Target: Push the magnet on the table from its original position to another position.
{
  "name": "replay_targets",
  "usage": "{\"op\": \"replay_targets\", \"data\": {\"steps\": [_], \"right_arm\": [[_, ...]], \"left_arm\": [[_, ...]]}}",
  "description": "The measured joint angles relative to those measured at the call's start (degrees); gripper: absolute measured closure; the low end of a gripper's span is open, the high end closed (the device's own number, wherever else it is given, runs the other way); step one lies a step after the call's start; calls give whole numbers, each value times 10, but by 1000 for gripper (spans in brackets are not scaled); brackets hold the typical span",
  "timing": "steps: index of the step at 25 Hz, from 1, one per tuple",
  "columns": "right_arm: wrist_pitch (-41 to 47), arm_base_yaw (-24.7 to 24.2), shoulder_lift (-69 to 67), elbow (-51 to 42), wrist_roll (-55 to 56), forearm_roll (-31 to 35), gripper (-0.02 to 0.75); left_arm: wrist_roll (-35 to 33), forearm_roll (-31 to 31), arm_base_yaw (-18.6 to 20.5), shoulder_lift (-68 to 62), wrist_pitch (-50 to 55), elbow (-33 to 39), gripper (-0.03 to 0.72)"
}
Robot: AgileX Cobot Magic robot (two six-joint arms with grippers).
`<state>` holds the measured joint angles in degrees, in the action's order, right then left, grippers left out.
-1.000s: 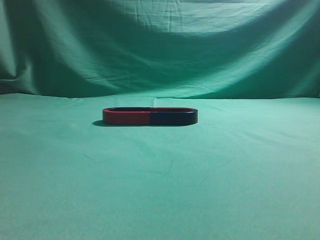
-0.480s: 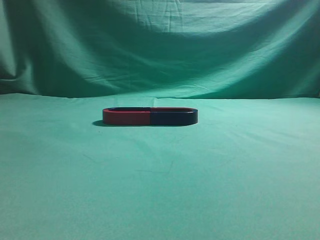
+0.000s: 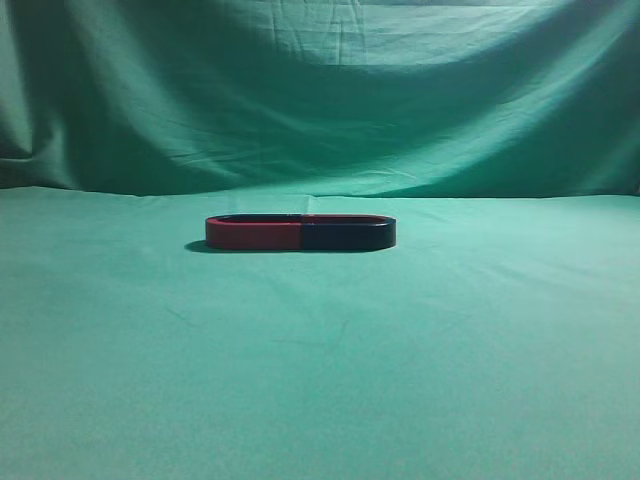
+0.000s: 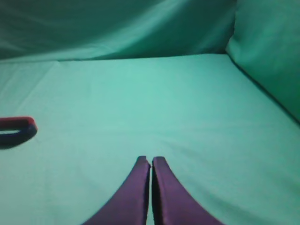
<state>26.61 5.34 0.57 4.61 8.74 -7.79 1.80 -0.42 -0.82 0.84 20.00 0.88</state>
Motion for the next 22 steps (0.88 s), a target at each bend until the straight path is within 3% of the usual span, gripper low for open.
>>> {"op": "replay_targets", "data": {"steps": [6,22], "right_arm": [[-15,-1,1,-57,5,0,738],[-30,-1,1,-59,11,-1,738]], "left_arm": [[0,0,0,0,0,0,316],[0,0,0,0,0,0,316]]}}
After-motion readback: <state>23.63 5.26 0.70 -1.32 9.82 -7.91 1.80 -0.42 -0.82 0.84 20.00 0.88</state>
